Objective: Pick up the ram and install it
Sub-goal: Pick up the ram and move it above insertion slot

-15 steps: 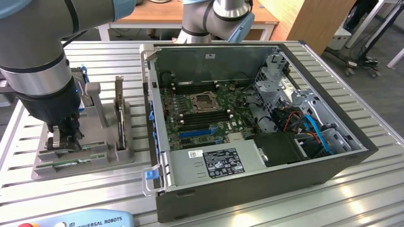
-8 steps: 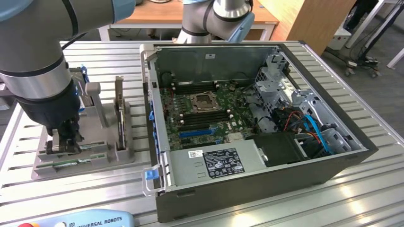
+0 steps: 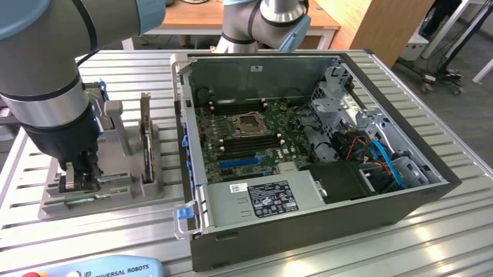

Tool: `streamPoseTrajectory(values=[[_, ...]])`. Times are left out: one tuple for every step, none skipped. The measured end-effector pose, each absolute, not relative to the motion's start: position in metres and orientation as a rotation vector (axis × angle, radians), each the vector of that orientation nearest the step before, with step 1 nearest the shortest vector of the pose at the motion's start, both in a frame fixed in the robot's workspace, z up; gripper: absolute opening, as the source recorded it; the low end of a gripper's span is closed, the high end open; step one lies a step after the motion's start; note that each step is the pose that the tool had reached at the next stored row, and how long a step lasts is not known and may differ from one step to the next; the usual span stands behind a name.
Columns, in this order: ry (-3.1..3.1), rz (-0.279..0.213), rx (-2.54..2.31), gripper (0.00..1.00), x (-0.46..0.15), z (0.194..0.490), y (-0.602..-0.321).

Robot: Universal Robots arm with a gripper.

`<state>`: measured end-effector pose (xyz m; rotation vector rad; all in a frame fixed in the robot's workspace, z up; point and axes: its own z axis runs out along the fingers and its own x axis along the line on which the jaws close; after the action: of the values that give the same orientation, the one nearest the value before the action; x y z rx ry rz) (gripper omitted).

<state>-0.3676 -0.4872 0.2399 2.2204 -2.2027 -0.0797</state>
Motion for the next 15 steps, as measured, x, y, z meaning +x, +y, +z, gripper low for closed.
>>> streamPoseTrajectory(values=[[-2.203, -0.080, 2.220, 0.36, -0.368, 0.238, -0.487], [-2.203, -0.080, 2.220, 0.36, -0.368, 0.236, -0.487], [-2.203, -0.080, 2.220, 0.36, -0.368, 0.234, -0.487], [-2.203, -0.080, 2.221, 0.36, -0.368, 0.233, -0.488], [-2.203, -0.080, 2.220, 0.36, -0.368, 0.231, -0.488], [-2.203, -0.080, 2.220, 0.36, -0.368, 0.230, -0.488], [-2.203, -0.080, 2.220, 0.36, -0.368, 0.229, -0.488], [-2.203, -0.080, 2.220, 0.36, -0.368, 0.229, -0.488], [-2.203, -0.080, 2.220, 0.36, -0.368, 0.229, -0.488], [-2.203, -0.080, 2.220, 0.36, -0.368, 0.229, -0.488], [-2.203, -0.080, 2.221, 0.36, -0.368, 0.228, -0.488], [-2.203, -0.080, 2.221, 0.36, -0.368, 0.227, -0.488], [-2.203, -0.080, 2.221, 0.36, -0.368, 0.225, -0.488], [-2.203, -0.080, 2.221, 0.36, -0.368, 0.224, -0.488], [-2.203, -0.080, 2.221, 0.36, -0.368, 0.222, -0.488]])
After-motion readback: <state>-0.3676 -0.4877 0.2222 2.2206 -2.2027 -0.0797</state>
